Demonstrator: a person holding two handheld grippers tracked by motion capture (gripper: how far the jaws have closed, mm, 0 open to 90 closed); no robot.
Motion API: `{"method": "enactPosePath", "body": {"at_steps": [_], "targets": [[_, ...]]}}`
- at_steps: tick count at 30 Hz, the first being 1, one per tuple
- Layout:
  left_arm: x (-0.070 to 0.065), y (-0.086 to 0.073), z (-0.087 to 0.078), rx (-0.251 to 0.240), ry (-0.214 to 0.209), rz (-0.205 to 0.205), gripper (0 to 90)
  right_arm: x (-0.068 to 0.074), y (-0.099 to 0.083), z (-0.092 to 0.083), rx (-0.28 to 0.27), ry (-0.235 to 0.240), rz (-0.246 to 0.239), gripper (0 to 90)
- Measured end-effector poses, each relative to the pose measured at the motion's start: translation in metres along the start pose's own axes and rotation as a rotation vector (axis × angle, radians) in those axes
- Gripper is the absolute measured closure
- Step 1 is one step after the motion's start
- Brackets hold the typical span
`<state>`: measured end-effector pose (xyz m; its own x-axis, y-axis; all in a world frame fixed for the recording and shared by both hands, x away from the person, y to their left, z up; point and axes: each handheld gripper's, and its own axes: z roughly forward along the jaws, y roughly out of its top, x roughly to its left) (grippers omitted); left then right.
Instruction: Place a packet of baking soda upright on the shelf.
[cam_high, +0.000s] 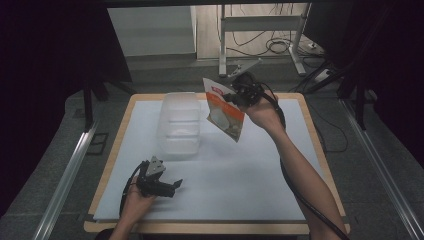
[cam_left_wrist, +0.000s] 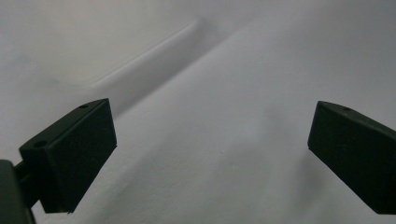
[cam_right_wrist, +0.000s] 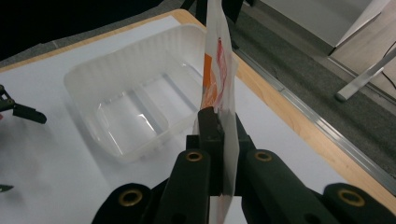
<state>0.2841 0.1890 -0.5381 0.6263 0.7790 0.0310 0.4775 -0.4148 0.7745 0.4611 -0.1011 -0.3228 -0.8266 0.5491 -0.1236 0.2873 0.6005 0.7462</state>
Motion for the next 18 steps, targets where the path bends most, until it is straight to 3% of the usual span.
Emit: {"method": "enactPosePath", "body": {"at_steps": [7, 9, 18], "targets": [[-0.001, 0.001, 0.0, -0.012, 0.0, -0.006, 1.0, 0.003, 0.017, 0.016, -0.002, -0.004, -0.027, 89.4], [-0.001, 0.002, 0.001, -0.017, 0.002, -0.007, 0.9, 0.005, 0.025, 0.027, 0.0, -0.001, -0.051, 89.4], [-0.001, 0.002, 0.001, -0.02, 0.0, -0.01, 0.9, 0.011, 0.048, 0.059, -0.02, 0.008, -0.075, 89.4]]}}
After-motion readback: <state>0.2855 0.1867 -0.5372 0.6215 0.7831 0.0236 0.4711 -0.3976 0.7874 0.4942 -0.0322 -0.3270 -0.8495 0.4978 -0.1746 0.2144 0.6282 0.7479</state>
